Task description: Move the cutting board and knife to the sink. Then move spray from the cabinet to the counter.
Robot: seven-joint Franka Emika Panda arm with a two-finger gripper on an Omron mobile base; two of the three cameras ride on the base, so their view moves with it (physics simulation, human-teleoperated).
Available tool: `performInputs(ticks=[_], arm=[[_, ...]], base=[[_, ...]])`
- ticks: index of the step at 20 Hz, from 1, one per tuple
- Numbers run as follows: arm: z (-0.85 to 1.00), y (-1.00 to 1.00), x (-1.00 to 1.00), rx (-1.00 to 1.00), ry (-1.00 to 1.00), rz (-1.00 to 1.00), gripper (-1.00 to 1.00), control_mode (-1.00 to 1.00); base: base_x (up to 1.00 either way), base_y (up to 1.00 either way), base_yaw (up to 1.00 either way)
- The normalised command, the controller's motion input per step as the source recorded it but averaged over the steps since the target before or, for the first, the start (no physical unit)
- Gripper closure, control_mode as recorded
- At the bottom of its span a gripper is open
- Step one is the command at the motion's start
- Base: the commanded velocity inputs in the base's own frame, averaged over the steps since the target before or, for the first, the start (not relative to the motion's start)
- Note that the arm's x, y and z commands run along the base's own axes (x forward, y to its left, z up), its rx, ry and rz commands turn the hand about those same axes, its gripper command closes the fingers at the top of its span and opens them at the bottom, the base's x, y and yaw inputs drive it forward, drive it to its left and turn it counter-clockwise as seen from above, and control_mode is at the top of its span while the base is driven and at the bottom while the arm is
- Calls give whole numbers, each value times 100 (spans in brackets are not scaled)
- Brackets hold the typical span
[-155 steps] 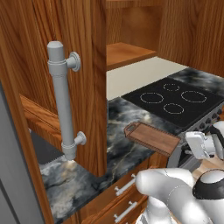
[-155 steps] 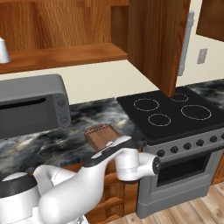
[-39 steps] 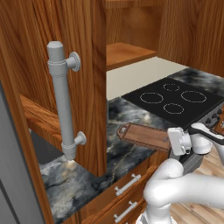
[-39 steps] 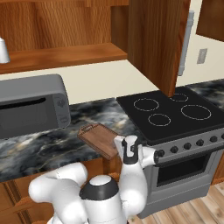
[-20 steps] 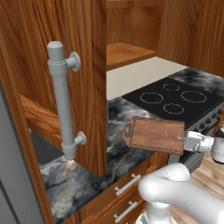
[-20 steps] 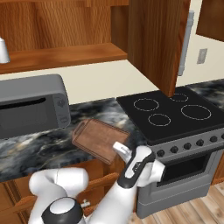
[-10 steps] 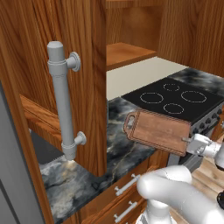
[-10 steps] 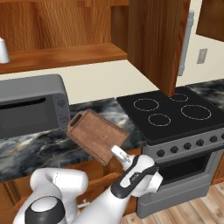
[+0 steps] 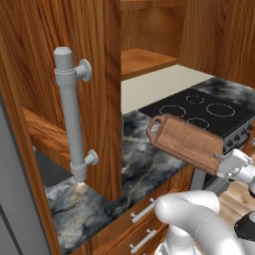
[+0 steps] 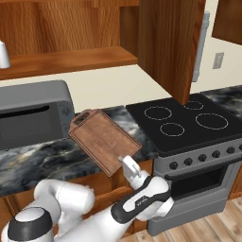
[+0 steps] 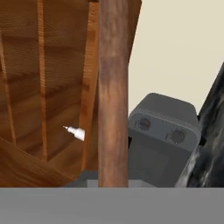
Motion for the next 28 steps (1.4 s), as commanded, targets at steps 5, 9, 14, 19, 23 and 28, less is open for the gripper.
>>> performInputs(ticks=[5,9,14,19,23,28], arm=[[49,2,-29,0,-10,0,100,-100],[40,29,-25,-4,-14,0,100,-100],[49,38,-23,-6,-10,0,100,-100],[34,43,-15,-3,-5,0,100,-100],[20,59,-1,-4,-1,0,100,-100],[0,48,0,0,0,0,100,-100]], base=[[0,0,0],[0,0,0],[0,0,0],[0,0,0],[0,0,0],[0,0,0]])
